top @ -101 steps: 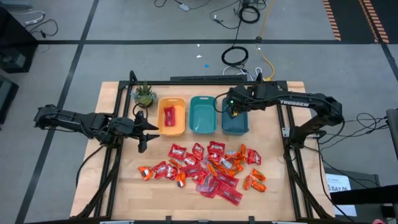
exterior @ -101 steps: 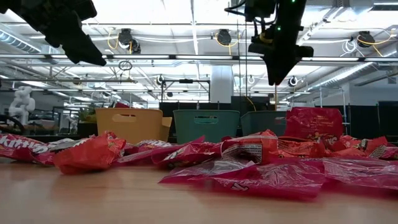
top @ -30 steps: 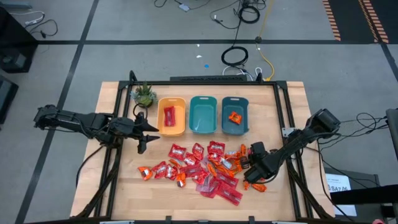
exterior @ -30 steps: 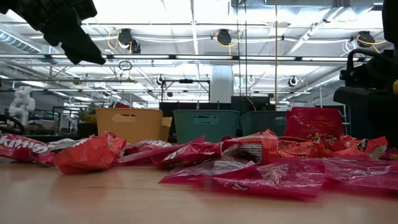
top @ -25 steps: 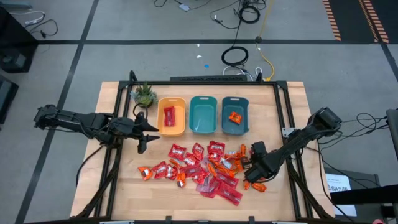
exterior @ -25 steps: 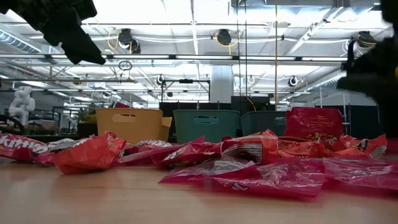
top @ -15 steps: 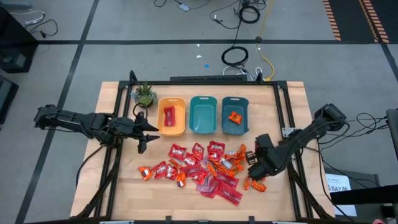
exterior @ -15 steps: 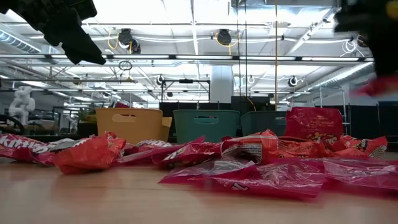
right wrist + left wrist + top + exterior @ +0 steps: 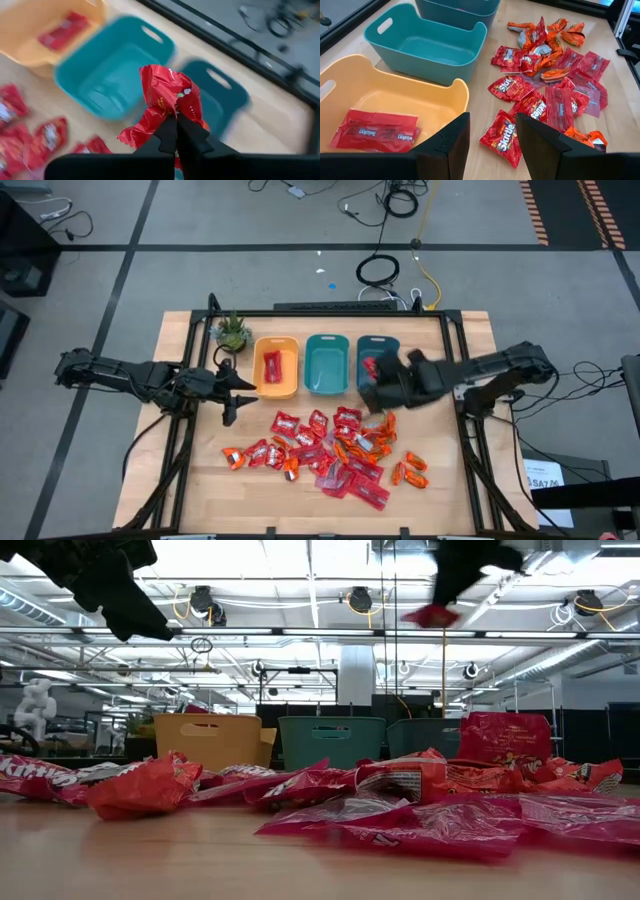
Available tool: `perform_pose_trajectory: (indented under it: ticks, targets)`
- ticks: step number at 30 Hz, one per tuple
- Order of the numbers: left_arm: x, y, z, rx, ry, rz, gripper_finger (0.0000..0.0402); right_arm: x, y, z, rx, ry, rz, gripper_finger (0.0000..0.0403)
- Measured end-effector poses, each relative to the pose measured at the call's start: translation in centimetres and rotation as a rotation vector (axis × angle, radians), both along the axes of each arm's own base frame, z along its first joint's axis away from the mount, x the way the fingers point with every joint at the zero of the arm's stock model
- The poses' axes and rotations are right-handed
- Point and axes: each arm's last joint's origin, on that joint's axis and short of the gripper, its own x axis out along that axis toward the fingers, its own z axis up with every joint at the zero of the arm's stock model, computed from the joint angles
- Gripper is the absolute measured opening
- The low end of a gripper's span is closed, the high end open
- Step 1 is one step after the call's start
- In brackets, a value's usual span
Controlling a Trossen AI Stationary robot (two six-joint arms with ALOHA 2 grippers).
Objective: Sort candy
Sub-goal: Put the red candy into the top center green bin
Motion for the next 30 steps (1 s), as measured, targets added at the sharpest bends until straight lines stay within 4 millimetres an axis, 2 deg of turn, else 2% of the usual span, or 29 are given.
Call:
perform_pose_trajectory:
  ticks: [8, 11, 16, 19, 22, 30]
  targets:
    - [0.1, 0.0, 0.2, -0.006, -0.029, 0.001, 0.0169, 5.4, -5.2, 0.4, -0.034, -0.156, 0.211, 0.0]
    - [0.3, 0.0, 0.5, -0.01, -0.056, 0.0, 0.0169, 7.0, -6.9, -0.9, -0.017, -0.147, 0.245, 0.0]
    - [0.4, -0.1, 0.6, -0.013, -0.078, 0.0, 0.0169, 9.3, -9.2, -4.9, 0.053, -0.052, 0.265, 0.0]
    - [0.4, -0.1, 0.7, -0.012, -0.082, 0.004, 0.0169, 10.1, -10.1, -7.1, 0.076, 0.006, 0.249, 0.0006]
    - [0.4, 0.0, 0.7, -0.011, -0.086, 0.044, 0.0169, 10.6, -10.6, -8.3, 0.12, 0.025, 0.263, 0.0025]
    - [0.4, 0.2, 0.7, 0.004, -0.09, 0.083, 0.017, 10.3, -11.5, -7.3, 0.139, -0.025, 0.286, 0.0111]
